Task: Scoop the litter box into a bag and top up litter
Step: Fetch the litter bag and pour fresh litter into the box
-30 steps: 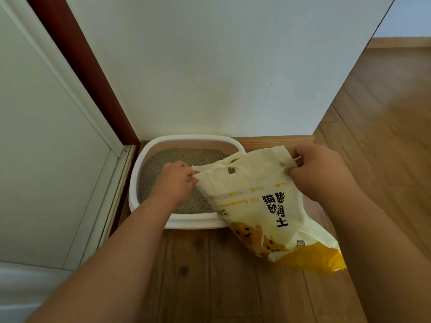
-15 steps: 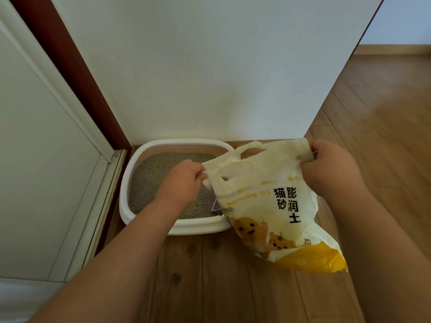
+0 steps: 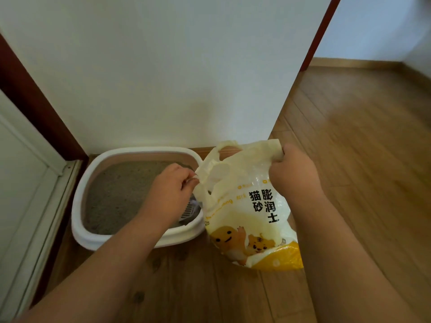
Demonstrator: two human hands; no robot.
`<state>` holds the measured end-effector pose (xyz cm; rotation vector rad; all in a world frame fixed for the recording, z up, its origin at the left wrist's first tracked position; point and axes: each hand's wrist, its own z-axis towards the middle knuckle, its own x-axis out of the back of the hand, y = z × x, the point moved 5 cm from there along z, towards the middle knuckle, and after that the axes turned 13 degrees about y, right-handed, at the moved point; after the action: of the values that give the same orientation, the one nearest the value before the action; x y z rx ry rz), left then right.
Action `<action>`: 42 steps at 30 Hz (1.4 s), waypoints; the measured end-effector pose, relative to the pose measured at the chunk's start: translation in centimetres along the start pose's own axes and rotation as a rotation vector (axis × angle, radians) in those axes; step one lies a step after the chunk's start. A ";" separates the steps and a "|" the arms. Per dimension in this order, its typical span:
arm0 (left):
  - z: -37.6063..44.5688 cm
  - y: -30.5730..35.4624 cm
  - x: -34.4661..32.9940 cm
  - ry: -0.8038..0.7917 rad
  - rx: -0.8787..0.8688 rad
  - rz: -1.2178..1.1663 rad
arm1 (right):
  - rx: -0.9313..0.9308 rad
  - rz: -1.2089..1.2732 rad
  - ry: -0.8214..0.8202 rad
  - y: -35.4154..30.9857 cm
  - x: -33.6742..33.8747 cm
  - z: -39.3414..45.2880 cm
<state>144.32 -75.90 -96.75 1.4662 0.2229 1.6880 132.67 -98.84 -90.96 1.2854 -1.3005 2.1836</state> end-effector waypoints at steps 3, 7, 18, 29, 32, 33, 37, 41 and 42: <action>-0.4 0.2 -0.8 -0.017 0.065 -0.100 | -0.011 0.018 0.000 0.5 0.0 0.3; -0.1 -0.4 -1.4 -0.129 0.173 -0.053 | -0.043 0.052 0.038 1.4 0.2 0.8; 1.0 3.2 -2.0 -0.038 0.147 -0.204 | -0.155 0.067 0.138 4.2 1.8 2.4; 1.4 4.4 -1.4 0.001 0.078 -0.149 | -0.162 -0.019 0.008 4.6 0.7 3.1; 1.5 4.1 -2.1 -0.002 0.075 -0.125 | -0.059 -0.011 0.075 3.3 1.0 3.3; 1.5 3.9 -2.3 0.001 0.082 -0.116 | -0.019 0.012 0.069 2.7 0.8 3.3; 1.9 3.0 -2.7 0.030 0.104 -0.102 | 0.199 0.108 0.011 0.0 0.3 2.4; 2.2 2.3 -2.8 0.045 0.114 -0.056 | 0.309 0.056 -0.281 -2.1 -0.6 0.3; 2.3 2.2 -2.9 0.038 0.108 -0.028 | 0.325 -0.019 -0.327 -2.2 -1.0 -0.1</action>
<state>145.07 -80.15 -96.72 1.5042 0.3586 1.7053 134.53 -97.37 -90.61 1.8341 -1.0569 2.3099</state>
